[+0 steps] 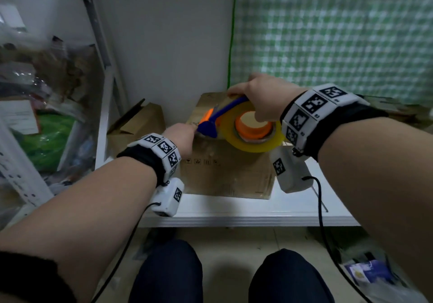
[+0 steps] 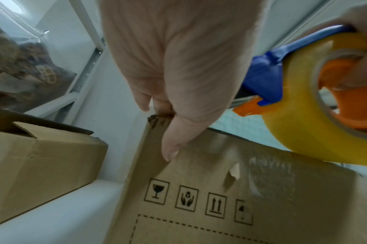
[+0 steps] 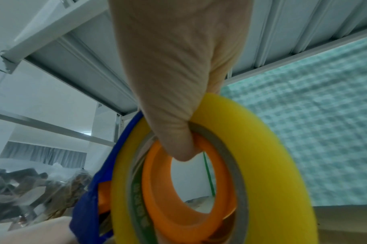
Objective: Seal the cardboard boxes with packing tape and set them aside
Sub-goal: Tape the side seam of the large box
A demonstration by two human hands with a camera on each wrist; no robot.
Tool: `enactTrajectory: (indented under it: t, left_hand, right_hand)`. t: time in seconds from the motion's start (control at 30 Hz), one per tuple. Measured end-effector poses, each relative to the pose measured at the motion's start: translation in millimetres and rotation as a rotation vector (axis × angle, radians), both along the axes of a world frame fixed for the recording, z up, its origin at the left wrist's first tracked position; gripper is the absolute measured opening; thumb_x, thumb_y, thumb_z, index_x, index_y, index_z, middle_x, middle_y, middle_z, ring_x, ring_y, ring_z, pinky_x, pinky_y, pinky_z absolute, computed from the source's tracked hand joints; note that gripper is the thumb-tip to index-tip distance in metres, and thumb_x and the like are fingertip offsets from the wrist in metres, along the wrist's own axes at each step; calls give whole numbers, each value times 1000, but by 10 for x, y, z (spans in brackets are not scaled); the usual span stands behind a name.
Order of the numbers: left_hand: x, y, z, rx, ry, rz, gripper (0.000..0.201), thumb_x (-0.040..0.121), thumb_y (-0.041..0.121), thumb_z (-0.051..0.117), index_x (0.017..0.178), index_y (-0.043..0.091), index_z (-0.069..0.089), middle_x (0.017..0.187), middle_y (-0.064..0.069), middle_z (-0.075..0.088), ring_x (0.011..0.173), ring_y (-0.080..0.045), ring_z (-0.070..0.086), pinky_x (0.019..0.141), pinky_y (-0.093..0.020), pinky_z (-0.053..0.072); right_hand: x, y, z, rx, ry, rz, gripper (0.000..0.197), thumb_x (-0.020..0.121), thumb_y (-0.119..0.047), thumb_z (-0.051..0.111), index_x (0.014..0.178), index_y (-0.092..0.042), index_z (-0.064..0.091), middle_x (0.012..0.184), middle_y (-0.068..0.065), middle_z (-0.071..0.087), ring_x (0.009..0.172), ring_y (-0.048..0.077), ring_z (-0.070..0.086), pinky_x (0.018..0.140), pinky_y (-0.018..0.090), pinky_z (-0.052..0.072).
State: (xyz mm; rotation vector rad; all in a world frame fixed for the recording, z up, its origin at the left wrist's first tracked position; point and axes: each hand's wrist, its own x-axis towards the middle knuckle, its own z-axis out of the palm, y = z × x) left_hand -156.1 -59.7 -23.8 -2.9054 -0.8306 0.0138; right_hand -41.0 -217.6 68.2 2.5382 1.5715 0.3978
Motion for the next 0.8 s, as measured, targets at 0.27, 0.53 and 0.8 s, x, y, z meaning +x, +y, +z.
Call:
enactTrajectory:
  t: [0.27, 0.53, 0.8]
  left_hand:
    - [34, -41, -19, 103, 112, -49, 83, 83, 0, 57, 151, 24, 16, 142, -11, 45, 119, -28, 51, 90, -32, 44]
    - [43, -43, -47, 134, 104, -49, 84, 81, -4, 56, 151, 22, 15, 145, -10, 41, 123, -29, 48, 91, -33, 43]
    - [97, -41, -89, 140, 125, -8, 75, 85, 3, 54, 149, 19, 17, 140, -11, 44, 117, -29, 51, 86, -35, 45]
  right_hand:
    - [345, -550, -48, 31, -77, -74, 73, 85, -10, 63, 142, -44, 31, 111, 4, 41, 80, 25, 51, 52, 31, 42]
    - [315, -559, -80, -8, -179, -61, 61, 90, -16, 59, 139, -43, 36, 114, 5, 43, 78, 24, 50, 60, 35, 48]
    - [163, -410, -60, -99, -255, -52, 56, 95, -13, 48, 141, -42, 34, 117, 7, 43, 85, 25, 53, 77, 34, 39]
